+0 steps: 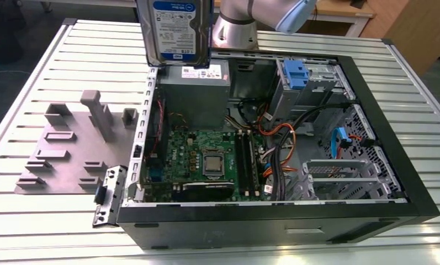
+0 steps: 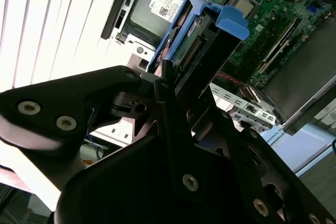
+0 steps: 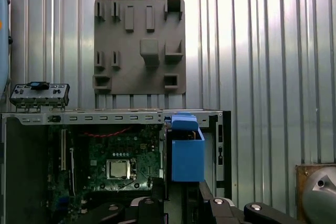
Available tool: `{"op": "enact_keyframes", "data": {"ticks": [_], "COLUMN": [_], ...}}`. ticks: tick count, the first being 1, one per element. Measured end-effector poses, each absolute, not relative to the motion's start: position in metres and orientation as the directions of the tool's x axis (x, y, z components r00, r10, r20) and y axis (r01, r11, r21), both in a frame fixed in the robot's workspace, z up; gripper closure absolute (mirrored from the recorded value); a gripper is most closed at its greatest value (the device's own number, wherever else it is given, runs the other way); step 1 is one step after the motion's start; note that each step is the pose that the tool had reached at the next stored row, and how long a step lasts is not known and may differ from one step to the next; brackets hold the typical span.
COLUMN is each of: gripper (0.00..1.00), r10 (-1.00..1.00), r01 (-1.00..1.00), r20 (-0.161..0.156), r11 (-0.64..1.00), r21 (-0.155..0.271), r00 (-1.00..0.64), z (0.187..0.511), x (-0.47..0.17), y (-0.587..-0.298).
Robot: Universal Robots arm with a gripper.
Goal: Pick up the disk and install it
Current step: 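Pick up the disk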
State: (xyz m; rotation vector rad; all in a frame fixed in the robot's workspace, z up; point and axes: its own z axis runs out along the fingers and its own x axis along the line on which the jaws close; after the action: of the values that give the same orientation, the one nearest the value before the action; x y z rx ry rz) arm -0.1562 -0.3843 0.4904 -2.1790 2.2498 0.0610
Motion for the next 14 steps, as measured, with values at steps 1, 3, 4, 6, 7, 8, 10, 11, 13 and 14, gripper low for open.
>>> {"op": "enact_keyframes", "data": {"ticks": [1, 3, 4, 6, 7, 8, 10, 11, 13, 14], "gripper": [0.65, 0.65, 0.65, 0.65, 0.65, 0.65, 0.65, 0.65, 0.65, 0.65], "r10": [-0.999, -0.999, -0.999, -0.999, -0.999, -0.999, -0.999, -0.999, -0.999, -0.999], "r01": [-0.999, -0.999, -0.999, -0.999, -0.999, -0.999, -0.999, -0.999, -0.999, -0.999], "r20": [-0.033, -0.033, -0.033, -0.032, -0.032, -0.031, -0.031, -0.031, -0.03, -0.03], "r11": [0.032, 0.032, 0.032, 0.032, 0.032, 0.032, 0.032, 0.032, 0.032, 0.032], "r21": [0.022, 0.022, 0.022, 0.022, 0.022, 0.022, 0.022, 0.022, 0.022, 0.022], "r00": [-0.032, -0.032, -0.032, -0.032, -0.032, -0.032, -0.032, -0.032, -0.032, -0.032], "z": [0.4904, 0.4904, 0.4904, 0.4904, 0.4904, 0.4904, 0.4904, 0.4904, 0.4904, 0.4904], "x": [-0.1562, -0.1562, -0.1562, -0.1562, -0.1562, -0.1562, -0.1562, -0.1562, -0.1562, -0.1562], "y": [-0.3853, -0.387, -0.3878, -0.3894, -0.3901, -0.3908, -0.3918, -0.3922, -0.3926, -0.3932]}}
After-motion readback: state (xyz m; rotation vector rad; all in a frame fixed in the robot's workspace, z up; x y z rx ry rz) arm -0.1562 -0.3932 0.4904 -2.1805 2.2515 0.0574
